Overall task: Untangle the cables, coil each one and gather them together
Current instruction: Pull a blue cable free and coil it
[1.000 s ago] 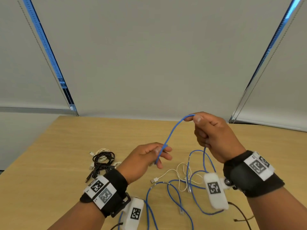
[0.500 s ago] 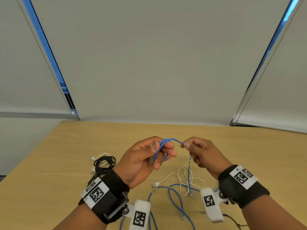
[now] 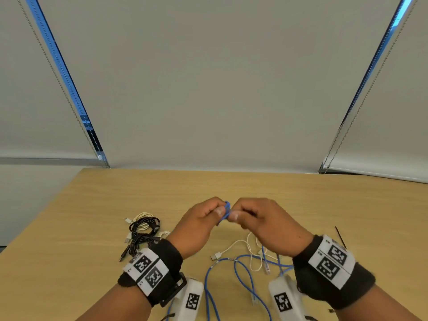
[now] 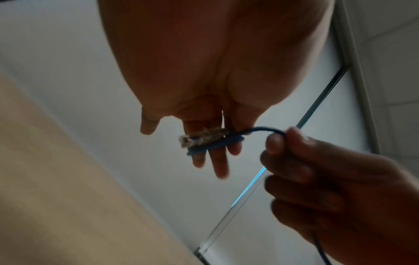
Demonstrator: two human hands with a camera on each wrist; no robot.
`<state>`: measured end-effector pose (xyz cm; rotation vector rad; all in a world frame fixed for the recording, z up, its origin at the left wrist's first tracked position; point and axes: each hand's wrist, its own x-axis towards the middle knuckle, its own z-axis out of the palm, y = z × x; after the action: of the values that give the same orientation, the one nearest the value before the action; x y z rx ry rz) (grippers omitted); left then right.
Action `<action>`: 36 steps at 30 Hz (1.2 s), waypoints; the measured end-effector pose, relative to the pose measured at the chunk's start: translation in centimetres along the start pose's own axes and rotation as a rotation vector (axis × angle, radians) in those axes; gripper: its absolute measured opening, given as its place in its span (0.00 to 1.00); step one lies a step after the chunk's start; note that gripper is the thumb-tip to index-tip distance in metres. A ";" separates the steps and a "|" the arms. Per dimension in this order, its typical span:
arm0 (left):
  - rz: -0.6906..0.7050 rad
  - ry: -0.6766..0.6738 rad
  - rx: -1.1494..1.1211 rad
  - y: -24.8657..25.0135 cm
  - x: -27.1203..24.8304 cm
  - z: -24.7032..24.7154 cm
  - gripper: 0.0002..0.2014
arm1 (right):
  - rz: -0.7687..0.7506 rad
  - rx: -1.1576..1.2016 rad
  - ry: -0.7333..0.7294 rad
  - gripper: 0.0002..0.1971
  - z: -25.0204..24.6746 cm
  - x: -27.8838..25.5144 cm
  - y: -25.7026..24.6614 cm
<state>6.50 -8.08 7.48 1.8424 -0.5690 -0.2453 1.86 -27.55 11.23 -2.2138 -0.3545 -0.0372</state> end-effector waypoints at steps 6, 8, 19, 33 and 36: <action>0.032 -0.030 -0.290 1.3 -1.0 1.7 0.16 | 0.085 0.303 0.178 0.06 -0.2 0.4 0.0; 0.041 -0.021 -0.310 1.5 -1.0 1.9 0.15 | 0.049 0.389 0.163 0.07 0.2 0.3 0.0; 0.026 0.031 -0.391 2.0 -0.9 2.3 0.17 | -0.040 0.407 0.220 0.09 2.0 1.2 0.5; 0.069 0.336 -0.795 1.4 0.5 -1.2 0.10 | 0.211 0.009 -0.460 0.08 4.5 -1.3 2.1; 0.055 0.344 -0.258 0.2 0.8 -1.2 0.12 | 0.056 -0.030 -0.390 0.07 3.5 -1.3 0.3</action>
<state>7.62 -7.53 8.15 1.5701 -0.3305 0.0363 0.34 -25.30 8.63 -2.2539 -0.5068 0.4266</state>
